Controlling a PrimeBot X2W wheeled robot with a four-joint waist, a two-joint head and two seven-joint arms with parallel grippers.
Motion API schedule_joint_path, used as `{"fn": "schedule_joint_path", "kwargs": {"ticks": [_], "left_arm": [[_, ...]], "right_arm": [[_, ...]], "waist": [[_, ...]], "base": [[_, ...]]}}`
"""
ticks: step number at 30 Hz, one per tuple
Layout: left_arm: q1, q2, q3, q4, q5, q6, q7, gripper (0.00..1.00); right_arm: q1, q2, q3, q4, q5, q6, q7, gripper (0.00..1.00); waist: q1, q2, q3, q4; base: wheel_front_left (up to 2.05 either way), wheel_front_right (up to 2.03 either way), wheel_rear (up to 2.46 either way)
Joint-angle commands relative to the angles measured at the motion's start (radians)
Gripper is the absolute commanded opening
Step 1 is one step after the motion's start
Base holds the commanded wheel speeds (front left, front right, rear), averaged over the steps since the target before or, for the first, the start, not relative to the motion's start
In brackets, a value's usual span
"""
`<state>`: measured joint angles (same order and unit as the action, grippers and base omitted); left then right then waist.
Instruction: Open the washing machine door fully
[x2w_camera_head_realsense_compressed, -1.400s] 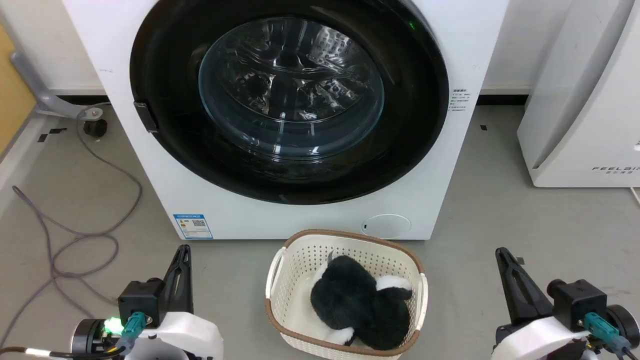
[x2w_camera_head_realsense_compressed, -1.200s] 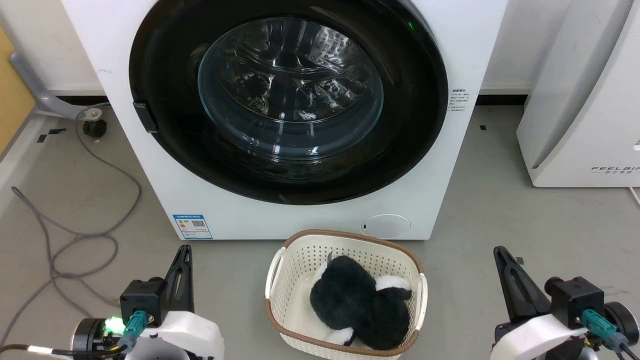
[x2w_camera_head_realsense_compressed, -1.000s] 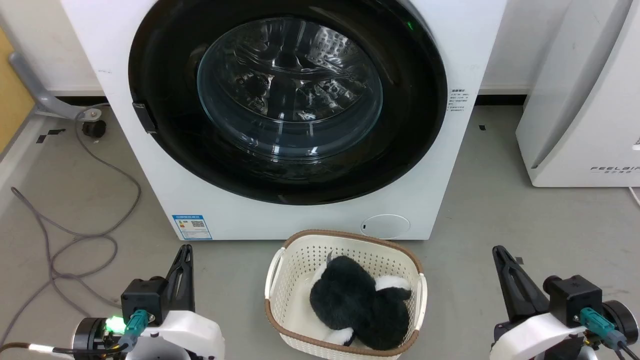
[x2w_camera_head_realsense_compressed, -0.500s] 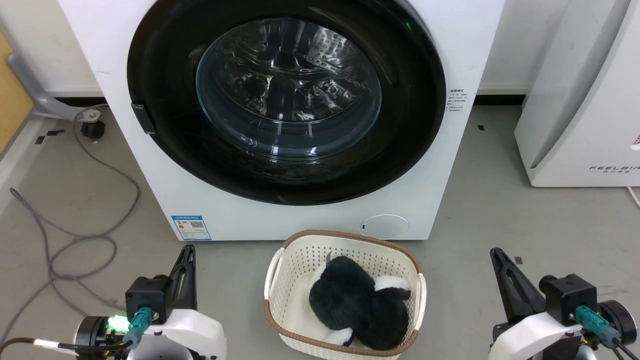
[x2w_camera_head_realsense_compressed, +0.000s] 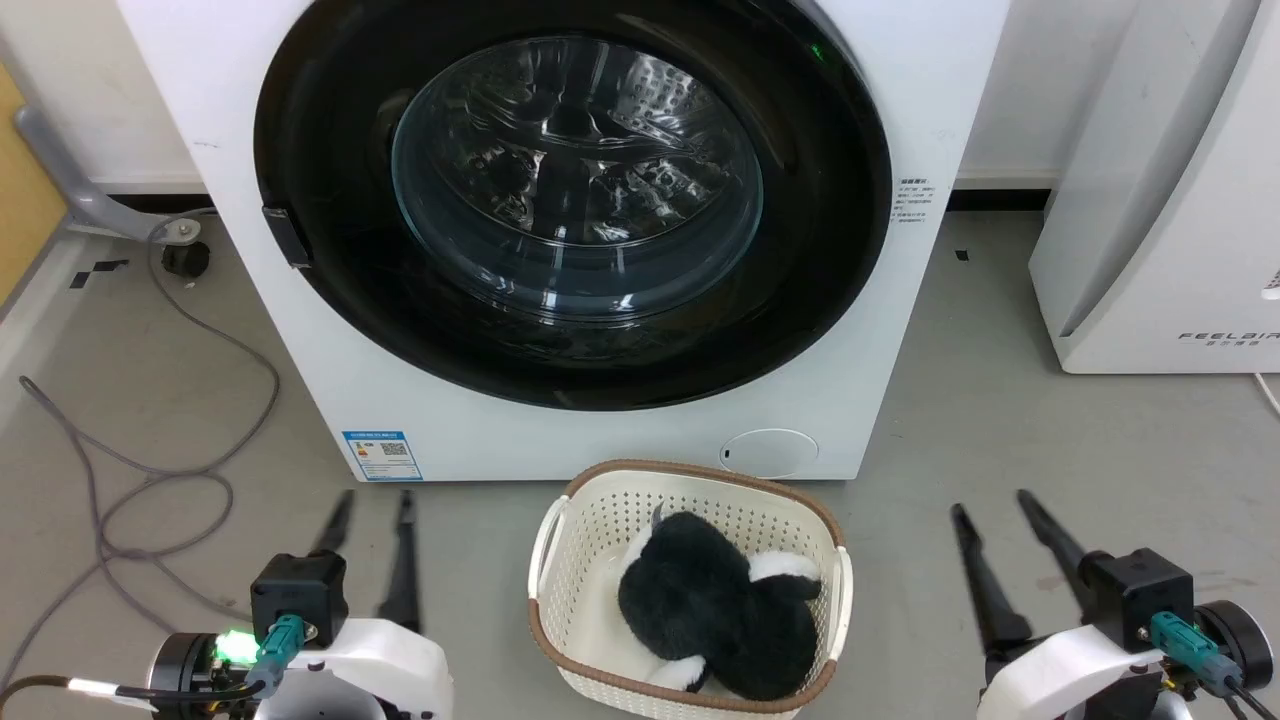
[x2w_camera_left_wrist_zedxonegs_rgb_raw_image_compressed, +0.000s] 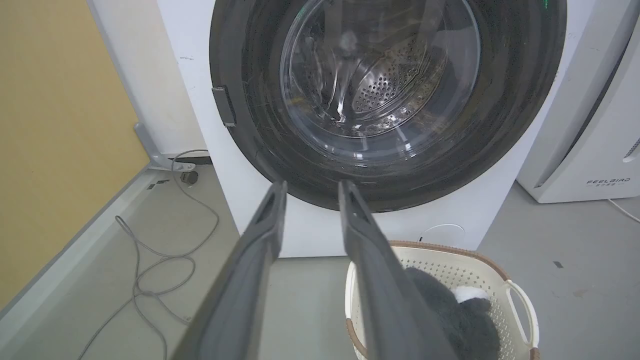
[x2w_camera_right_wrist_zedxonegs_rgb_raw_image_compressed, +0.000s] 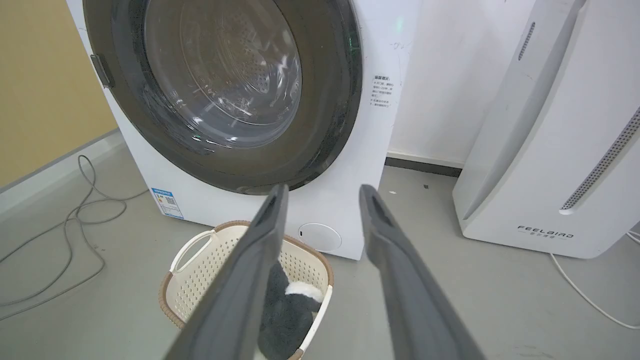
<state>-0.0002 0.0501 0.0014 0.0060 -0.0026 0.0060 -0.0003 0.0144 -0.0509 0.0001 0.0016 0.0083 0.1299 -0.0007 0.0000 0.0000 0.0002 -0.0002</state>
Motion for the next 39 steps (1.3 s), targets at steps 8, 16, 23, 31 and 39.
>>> {"fn": "schedule_joint_path", "kwargs": {"ticks": [8, 16, 23, 31, 39], "left_arm": [[-0.002, 0.0, -0.008, -0.002, -0.007, 0.018, -0.018, 1.0], [-0.002, 0.0, -0.015, -0.004, -0.012, 0.034, -0.034, 1.0], [-0.002, 0.0, -0.022, -0.006, -0.017, 0.048, -0.049, 1.0], [-0.002, 0.0, -0.029, -0.008, -0.021, 0.063, -0.066, 1.0], [-0.007, 0.0, -0.033, -0.012, -0.023, 0.076, -0.083, 1.0]], "right_arm": [[0.001, 0.0, -0.006, -0.01, 0.025, 0.0, -0.018, 1.0], [0.001, 0.0, -0.004, -0.022, 0.08, 0.0, -0.034, 1.0], [0.003, 0.0, -0.004, -0.029, 0.175, 0.0, -0.049, 0.0], [0.0, 0.0, -0.004, -0.016, 0.413, 0.0, -0.066, 0.0], [-0.022, 0.0, -0.032, -0.005, 0.696, 0.0, -0.051, 0.0]], "waist": [[0.0, 0.0, 0.002, 0.0], [0.0, 0.0, 0.003, 0.002], [0.0, 0.0, 0.003, 0.005], [0.0, 0.0, 0.005, 0.009], [0.0, 0.0, 0.014, 0.016]], "base": [[0.0, 0.0, 0.0], [0.0, 0.0, 0.0], [0.0, 0.0, 0.0], [0.0, 0.0, 0.0], [0.0, 0.0, 0.0]]}}
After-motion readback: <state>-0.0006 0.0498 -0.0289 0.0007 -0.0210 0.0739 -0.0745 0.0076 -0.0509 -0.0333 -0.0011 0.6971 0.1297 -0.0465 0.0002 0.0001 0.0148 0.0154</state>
